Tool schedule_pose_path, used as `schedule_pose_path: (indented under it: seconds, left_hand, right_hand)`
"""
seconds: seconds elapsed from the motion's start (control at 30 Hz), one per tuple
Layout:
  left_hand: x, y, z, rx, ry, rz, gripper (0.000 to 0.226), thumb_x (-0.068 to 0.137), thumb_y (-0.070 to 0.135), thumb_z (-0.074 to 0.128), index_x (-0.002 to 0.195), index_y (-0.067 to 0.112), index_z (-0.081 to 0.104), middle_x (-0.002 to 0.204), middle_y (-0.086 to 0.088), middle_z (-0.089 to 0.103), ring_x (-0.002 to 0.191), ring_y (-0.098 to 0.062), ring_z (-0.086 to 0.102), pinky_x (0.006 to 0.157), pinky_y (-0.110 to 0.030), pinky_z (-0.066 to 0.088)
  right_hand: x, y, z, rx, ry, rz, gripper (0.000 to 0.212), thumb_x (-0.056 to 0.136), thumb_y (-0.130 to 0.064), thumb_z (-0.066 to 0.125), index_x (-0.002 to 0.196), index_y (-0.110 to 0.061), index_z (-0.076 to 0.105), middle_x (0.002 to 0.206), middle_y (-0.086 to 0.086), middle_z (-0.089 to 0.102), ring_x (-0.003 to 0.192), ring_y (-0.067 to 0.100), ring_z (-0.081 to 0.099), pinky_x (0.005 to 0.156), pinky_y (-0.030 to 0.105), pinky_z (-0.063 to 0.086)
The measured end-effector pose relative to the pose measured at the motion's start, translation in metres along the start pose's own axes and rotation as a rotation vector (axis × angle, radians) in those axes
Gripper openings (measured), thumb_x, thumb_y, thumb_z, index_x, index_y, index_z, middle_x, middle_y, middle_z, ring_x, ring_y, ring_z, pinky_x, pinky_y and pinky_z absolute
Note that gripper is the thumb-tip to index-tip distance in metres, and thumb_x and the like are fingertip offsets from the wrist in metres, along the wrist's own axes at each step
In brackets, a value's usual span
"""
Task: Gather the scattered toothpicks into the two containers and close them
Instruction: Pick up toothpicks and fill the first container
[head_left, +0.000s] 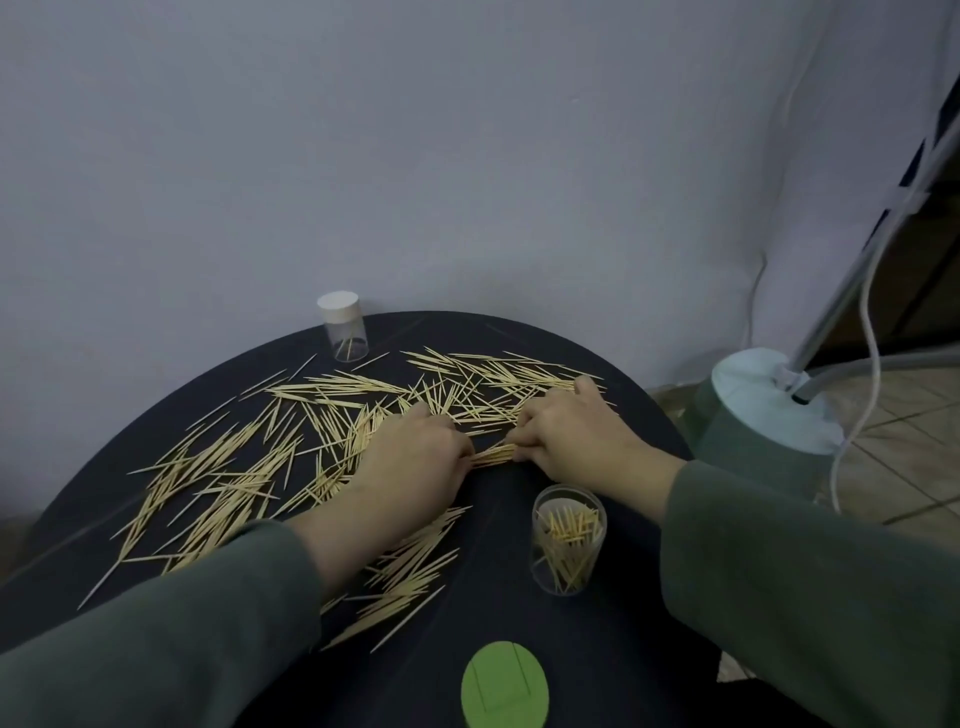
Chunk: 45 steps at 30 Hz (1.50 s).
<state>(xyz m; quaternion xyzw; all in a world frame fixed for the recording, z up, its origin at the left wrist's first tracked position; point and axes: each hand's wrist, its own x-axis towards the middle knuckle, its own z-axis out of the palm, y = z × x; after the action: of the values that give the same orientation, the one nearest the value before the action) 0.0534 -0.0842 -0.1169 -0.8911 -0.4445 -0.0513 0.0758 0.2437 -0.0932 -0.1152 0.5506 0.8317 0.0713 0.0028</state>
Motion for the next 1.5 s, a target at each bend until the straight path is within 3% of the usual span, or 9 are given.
schedule_pose_path:
  seconds: [0.2, 0.37, 0.67, 1.0, 1.17, 1.27, 1.37, 1.5]
  left_hand:
    - [0.0, -0.004, 0.0, -0.012, 0.0, -0.048, 0.031, 0.1, 0.041, 0.043, 0.121, 0.031, 0.063, 0.114, 0.007, 0.061, 0.102, -0.015, 0.048, 0.088, -0.033, 0.047]
    - [-0.004, -0.003, 0.001, -0.073, 0.022, -0.091, 0.03, 0.099, 0.042, 0.045, 0.12, 0.029, 0.062, 0.115, 0.007, 0.059, 0.104, -0.013, 0.048, 0.09, -0.033, 0.048]
    - [-0.013, 0.001, -0.006, -0.145, 0.113, -0.152, 0.026, 0.098, 0.04, 0.049, 0.115, 0.028, 0.065, 0.112, 0.009, 0.061, 0.102, -0.012, 0.049, 0.088, -0.03, 0.048]
    - [-0.014, 0.001, -0.011, -0.25, 0.191, -0.225, 0.02, 0.096, 0.04, 0.053, 0.109, 0.031, 0.065, 0.104, 0.014, 0.06, 0.097, -0.008, 0.051, 0.08, -0.025, 0.047]
    - [-0.01, 0.008, -0.012, -0.604, 0.265, -0.349, 0.014, 0.092, 0.039, 0.061, 0.103, 0.033, 0.067, 0.107, 0.016, 0.052, 0.087, -0.002, 0.049, 0.071, -0.021, 0.038]
    - [-0.009, 0.015, -0.013, -0.801, 0.286, -0.387, 0.01, 0.092, 0.035, 0.062, 0.099, 0.031, 0.067, 0.093, 0.017, 0.058, 0.066, 0.001, 0.045, 0.059, -0.019, 0.035]
    - [-0.009, 0.017, -0.015, -0.88, 0.246, -0.419, 0.003, 0.093, 0.033, 0.062, 0.091, 0.033, 0.064, 0.078, 0.017, 0.057, 0.056, 0.001, 0.04, 0.053, -0.019, 0.034]
    - [-0.011, 0.017, -0.016, -0.91, 0.238, -0.433, 0.007, 0.094, 0.031, 0.06, 0.088, 0.034, 0.06, 0.082, 0.014, 0.06, 0.055, 0.001, 0.043, 0.053, -0.016, 0.034]
  right_hand:
    - [-0.006, 0.003, 0.008, 0.092, 0.131, 0.016, 0.025, 0.098, -0.041, 0.049, 0.112, -0.035, 0.068, 0.111, -0.013, 0.061, 0.106, 0.011, 0.05, 0.086, 0.034, 0.021]
    - [-0.013, 0.008, 0.003, 0.144, 0.158, 0.091, 0.026, 0.095, -0.045, 0.052, 0.115, -0.038, 0.068, 0.113, -0.015, 0.063, 0.107, 0.01, 0.05, 0.096, 0.037, 0.025]
    - [-0.023, 0.006, 0.0, 0.191, 0.193, 0.15, 0.028, 0.096, -0.044, 0.052, 0.116, -0.035, 0.068, 0.116, -0.016, 0.064, 0.11, 0.008, 0.051, 0.091, 0.033, 0.023]
    - [-0.026, 0.01, -0.006, 0.398, 0.248, 0.304, 0.029, 0.092, -0.047, 0.056, 0.114, -0.034, 0.07, 0.11, -0.015, 0.059, 0.109, 0.01, 0.048, 0.099, 0.038, 0.029]
    - [-0.029, 0.007, -0.007, 0.577, 0.305, 0.299, 0.018, 0.091, -0.043, 0.061, 0.102, -0.033, 0.071, 0.095, -0.024, 0.057, 0.092, 0.002, 0.051, 0.102, 0.044, 0.034]
    - [-0.031, 0.007, -0.011, 0.645, 0.3, 0.282, 0.003, 0.091, -0.041, 0.061, 0.091, -0.04, 0.064, 0.083, -0.029, 0.055, 0.074, -0.004, 0.046, 0.095, 0.043, 0.039]
    - [-0.033, 0.007, -0.013, 0.683, 0.282, 0.285, 0.005, 0.092, -0.04, 0.06, 0.089, -0.037, 0.064, 0.076, -0.027, 0.054, 0.067, -0.004, 0.043, 0.087, 0.037, 0.037]
    - [-0.034, 0.009, -0.014, 0.701, 0.25, 0.307, 0.009, 0.092, -0.041, 0.059, 0.091, -0.035, 0.065, 0.074, -0.024, 0.054, 0.065, -0.003, 0.042, 0.082, 0.032, 0.033]
